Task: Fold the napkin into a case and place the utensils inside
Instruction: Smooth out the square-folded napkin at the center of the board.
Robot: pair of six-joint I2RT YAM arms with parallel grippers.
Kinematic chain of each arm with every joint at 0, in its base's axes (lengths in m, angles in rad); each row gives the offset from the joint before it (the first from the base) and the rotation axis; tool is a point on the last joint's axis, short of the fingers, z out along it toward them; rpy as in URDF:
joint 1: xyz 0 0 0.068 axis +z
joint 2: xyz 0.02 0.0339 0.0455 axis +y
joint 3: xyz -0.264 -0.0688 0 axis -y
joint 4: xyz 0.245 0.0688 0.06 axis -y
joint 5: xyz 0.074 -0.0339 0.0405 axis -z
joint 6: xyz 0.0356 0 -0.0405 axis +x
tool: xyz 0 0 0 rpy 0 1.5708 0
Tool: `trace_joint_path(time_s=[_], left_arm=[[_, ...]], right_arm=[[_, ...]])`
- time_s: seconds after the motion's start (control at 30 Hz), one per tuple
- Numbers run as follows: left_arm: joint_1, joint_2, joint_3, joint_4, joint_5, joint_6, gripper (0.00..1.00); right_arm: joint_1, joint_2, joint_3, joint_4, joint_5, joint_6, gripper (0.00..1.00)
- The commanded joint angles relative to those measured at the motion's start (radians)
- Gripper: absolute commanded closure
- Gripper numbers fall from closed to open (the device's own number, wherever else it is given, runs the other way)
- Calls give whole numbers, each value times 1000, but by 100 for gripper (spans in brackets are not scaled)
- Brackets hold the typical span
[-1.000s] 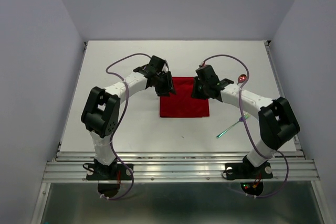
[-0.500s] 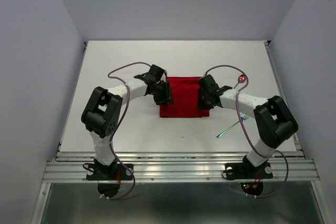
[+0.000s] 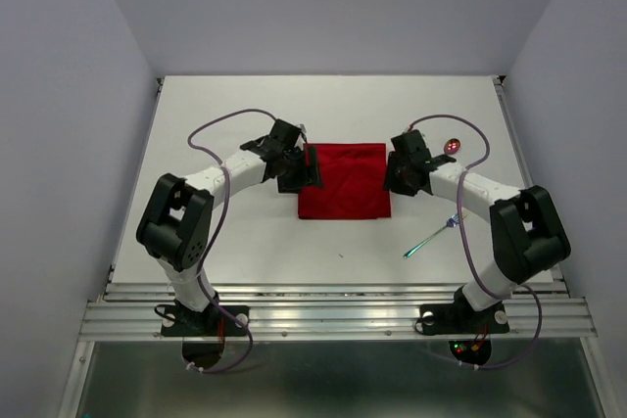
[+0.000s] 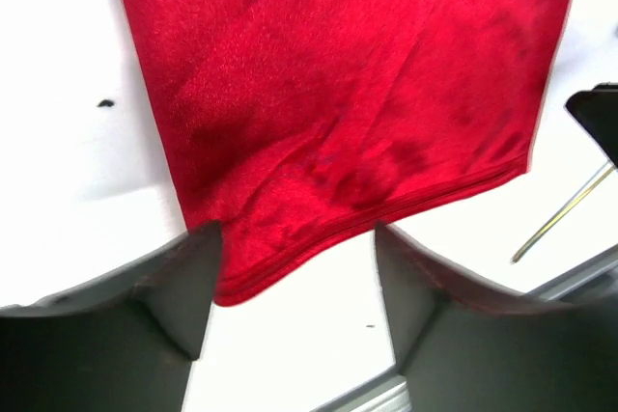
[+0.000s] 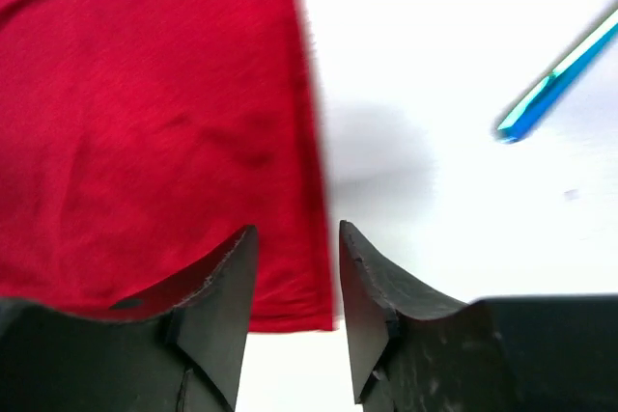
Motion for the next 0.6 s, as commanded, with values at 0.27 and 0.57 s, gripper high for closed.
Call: trace_joint_path(time_s=[0.27,0.57], left_arm=[[93,24,69,30,-105,30,19],[112,150,152,56,-42,56,29]], right_arm=[[-139,148,180,17,-56,-111,51],[-173,296,243,71,-196,-93,55]])
